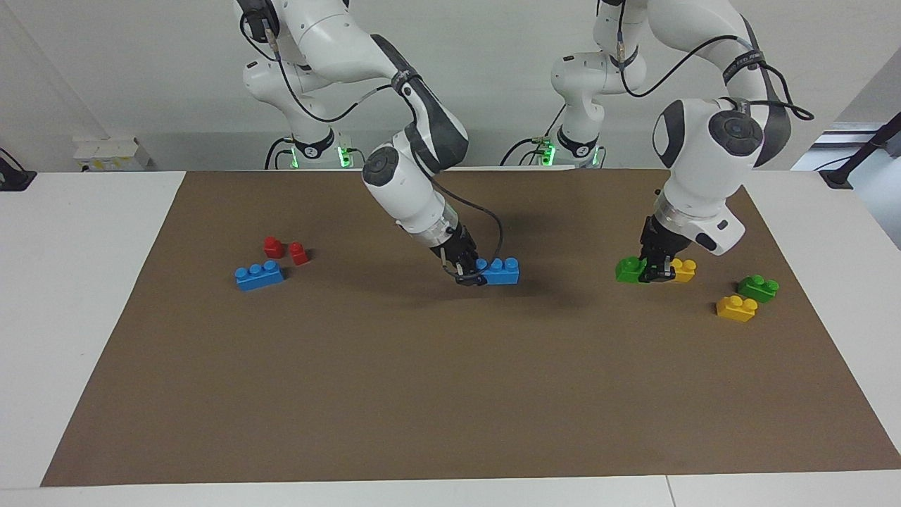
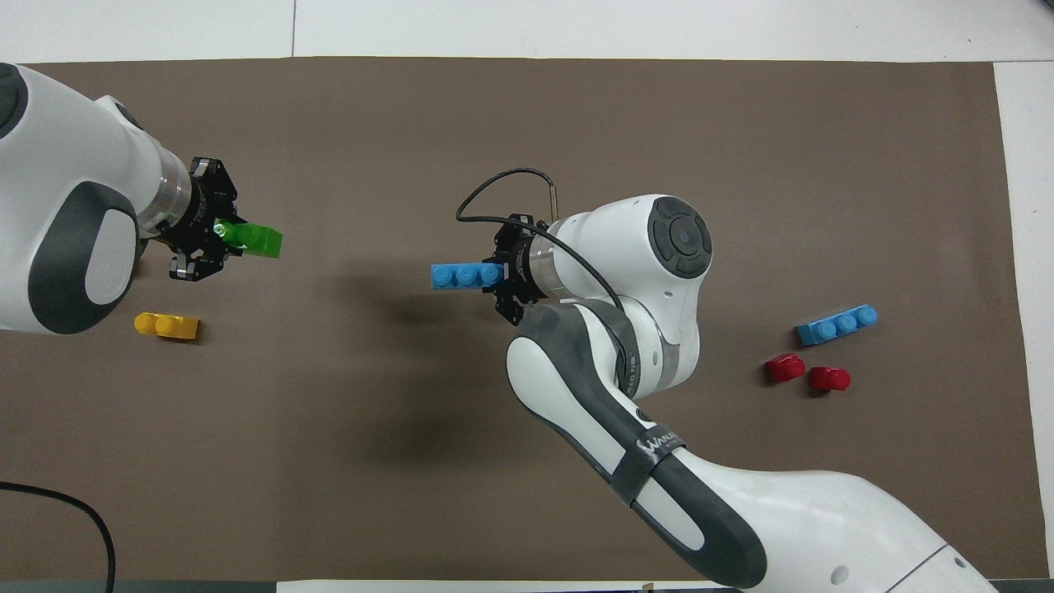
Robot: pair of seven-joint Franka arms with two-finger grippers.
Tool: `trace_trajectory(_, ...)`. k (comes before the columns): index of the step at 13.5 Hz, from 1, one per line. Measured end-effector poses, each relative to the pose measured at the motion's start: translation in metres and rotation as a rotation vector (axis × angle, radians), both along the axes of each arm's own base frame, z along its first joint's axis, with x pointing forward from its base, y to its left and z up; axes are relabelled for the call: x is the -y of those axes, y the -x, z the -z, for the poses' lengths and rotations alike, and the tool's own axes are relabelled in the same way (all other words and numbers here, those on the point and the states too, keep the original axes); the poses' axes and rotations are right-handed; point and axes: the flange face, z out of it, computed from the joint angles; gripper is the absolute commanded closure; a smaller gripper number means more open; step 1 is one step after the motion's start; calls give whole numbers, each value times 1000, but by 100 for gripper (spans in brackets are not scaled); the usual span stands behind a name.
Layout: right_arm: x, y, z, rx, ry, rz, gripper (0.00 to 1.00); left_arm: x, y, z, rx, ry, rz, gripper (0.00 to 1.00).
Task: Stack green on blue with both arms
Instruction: 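Carry the blue brick to center with the right gripper while the left gripper lifts green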
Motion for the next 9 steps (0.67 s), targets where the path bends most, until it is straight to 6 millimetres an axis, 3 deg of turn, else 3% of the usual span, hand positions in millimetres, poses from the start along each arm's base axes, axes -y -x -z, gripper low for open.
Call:
trace_trajectory(4,7,7,29,-6,25,24,100,62,19,-3,0,-2,-68,100)
trace_trajectory(9,2,11,68,-20,22,57,100,141,48,16,79,41,-121,100)
